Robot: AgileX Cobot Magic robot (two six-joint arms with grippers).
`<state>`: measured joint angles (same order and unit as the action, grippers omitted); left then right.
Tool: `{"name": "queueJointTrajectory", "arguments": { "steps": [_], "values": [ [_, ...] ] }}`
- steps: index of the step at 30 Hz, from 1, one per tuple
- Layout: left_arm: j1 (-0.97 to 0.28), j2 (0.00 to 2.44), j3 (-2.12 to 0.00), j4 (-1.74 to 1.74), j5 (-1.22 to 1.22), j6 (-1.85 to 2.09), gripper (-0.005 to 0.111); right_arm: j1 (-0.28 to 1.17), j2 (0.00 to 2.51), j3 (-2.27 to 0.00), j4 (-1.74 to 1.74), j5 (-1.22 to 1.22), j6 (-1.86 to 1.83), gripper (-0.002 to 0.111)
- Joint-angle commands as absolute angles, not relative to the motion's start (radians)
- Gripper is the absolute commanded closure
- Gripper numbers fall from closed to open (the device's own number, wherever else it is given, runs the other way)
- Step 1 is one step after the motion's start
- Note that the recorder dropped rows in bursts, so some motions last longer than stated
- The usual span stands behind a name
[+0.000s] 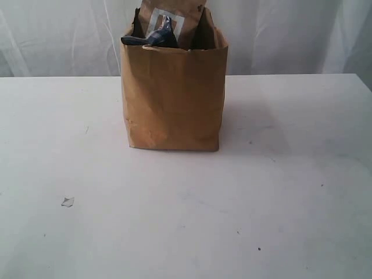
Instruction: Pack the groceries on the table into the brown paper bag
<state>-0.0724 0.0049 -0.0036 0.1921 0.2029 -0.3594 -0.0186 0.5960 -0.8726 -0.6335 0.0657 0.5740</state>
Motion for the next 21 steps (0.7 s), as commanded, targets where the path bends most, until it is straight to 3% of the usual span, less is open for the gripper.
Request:
{"name": "queueJointTrajectory", "arguments": {
  "steps": [1,8,21],
  "values": [
    [-0.071,0.0,0.0,0.196,0.201,-0.361,0.107,-0.009,0.442,-0.805,-0.659,0.347,0.552,0.108],
    [-0.071,0.0,0.0,0.196,0.201,-0.361,0.107,0.04,0.238,-0.7,-0.681,0.331,0.512,0.108],
    [-0.071,0.0,0.0,0.196,0.201,-0.359,0.107,0.04,0.222,-0.459,-0.661,0.133,0.526,0.108]
  ]
}}
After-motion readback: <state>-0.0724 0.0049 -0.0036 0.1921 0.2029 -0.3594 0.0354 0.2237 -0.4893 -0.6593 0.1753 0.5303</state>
